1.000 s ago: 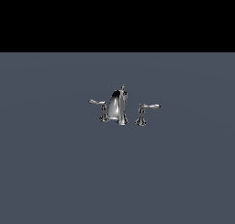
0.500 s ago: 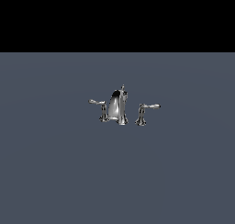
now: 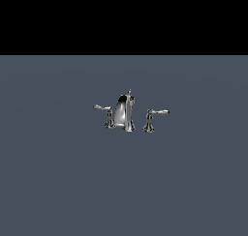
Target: Turn on the faucet by rotating a designated handle.
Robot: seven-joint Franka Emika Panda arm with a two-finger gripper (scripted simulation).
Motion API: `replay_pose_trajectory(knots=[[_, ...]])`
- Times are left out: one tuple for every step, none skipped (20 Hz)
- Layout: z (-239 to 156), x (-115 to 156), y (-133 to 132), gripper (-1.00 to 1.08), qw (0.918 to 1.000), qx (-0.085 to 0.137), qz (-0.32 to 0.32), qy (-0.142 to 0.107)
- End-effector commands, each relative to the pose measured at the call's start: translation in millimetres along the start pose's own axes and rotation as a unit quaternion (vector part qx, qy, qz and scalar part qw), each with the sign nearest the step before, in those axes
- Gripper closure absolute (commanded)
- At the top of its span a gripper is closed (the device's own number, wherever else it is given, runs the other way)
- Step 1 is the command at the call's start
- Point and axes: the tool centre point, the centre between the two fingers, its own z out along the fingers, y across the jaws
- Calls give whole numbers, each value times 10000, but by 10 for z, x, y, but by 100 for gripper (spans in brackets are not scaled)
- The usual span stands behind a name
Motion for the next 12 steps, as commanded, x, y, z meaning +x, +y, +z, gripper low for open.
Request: replay_pose_trajectory(knots=[[117, 48, -111, 108, 9997, 5, 264, 0], [164, 70, -155, 108, 9993, 6, 370, 0], [211, 93, -200, 108, 9989, 8, 476, 1], [258, 117, -244, 108, 9983, 10, 583, 1], [305, 142, -287, 108, 9976, 11, 690, 2], [352, 169, -331, 108, 9968, 13, 796, 2], [399, 196, -373, 108, 9959, 15, 903, 2], [447, 224, -416, 108, 9949, 17, 1009, 3], [494, 253, -458, 108, 9938, 19, 1116, 3], [541, 284, -499, 108, 9925, 22, 1222, 3], [589, 315, -540, 108, 9911, 24, 1328, 4], [636, 347, -580, 108, 9897, 26, 1434, 4]])
